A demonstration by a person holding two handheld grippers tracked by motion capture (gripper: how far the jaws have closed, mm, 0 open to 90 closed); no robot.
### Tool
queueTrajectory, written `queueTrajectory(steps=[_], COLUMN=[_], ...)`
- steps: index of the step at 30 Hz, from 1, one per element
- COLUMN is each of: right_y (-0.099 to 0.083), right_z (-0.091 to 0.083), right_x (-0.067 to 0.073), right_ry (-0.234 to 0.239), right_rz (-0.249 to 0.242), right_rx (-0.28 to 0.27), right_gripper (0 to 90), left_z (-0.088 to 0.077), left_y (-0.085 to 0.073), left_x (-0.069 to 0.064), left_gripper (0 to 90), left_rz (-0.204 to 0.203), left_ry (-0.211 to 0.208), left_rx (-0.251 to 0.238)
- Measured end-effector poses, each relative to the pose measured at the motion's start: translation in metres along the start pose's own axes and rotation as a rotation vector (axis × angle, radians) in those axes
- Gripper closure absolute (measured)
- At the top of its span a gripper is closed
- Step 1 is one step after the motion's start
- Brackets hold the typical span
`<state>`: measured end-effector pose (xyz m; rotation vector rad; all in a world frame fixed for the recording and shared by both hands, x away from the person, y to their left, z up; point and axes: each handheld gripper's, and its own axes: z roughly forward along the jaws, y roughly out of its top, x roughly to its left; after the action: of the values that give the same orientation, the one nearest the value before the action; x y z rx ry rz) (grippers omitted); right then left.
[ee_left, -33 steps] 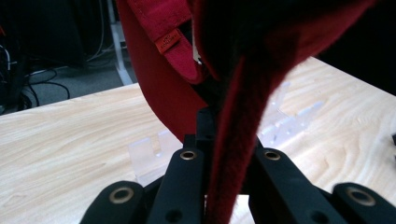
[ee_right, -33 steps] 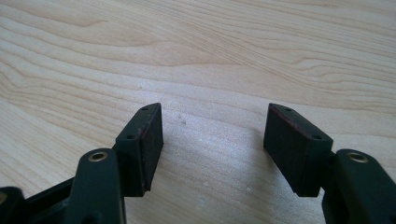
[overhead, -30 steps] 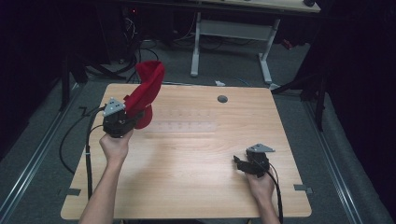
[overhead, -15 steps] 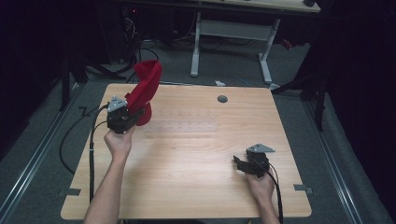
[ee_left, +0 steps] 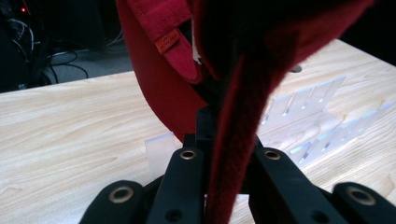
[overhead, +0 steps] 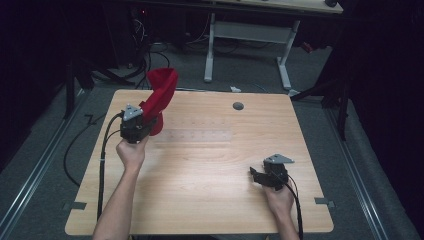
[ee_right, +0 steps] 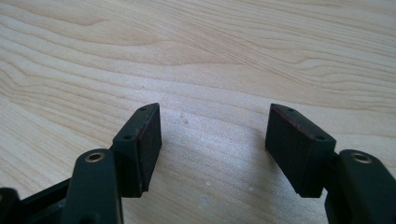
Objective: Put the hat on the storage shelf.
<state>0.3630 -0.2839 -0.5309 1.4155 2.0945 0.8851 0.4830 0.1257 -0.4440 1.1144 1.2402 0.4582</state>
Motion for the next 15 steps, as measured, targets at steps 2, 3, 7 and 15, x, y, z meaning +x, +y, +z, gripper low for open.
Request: queueTrajectory(steps=[2, 3, 7, 15], right_y=[0.0, 0.0, 0.0, 0.0], right_z=[0.0, 0.0, 0.0, 0.0], right_x=[0.0, 0.0, 0.0, 0.0], right_ry=[0.0, 0.0, 0.001, 0.002], right_rz=[0.001, 0.0, 0.002, -0.004], right_rx=[0.0, 0.0, -0.001, 0.0], right_gripper=[36.4, 36.4, 36.3, 36.2], left_z=[0.002, 0.002, 0.003, 0.004], left_y=[-0.002, -0.003, -0.005, -0.013], left_x=[0.001, 0.001, 0.002, 0.011], left_gripper=[85.4, 85.4, 85.3, 84.8], left_rz=[0.004, 0.006, 0.005, -0.051], left_ry=[0.007, 0.009, 0.011, 0.026], left_rx=[0.006, 0.007, 0.004, 0.034])
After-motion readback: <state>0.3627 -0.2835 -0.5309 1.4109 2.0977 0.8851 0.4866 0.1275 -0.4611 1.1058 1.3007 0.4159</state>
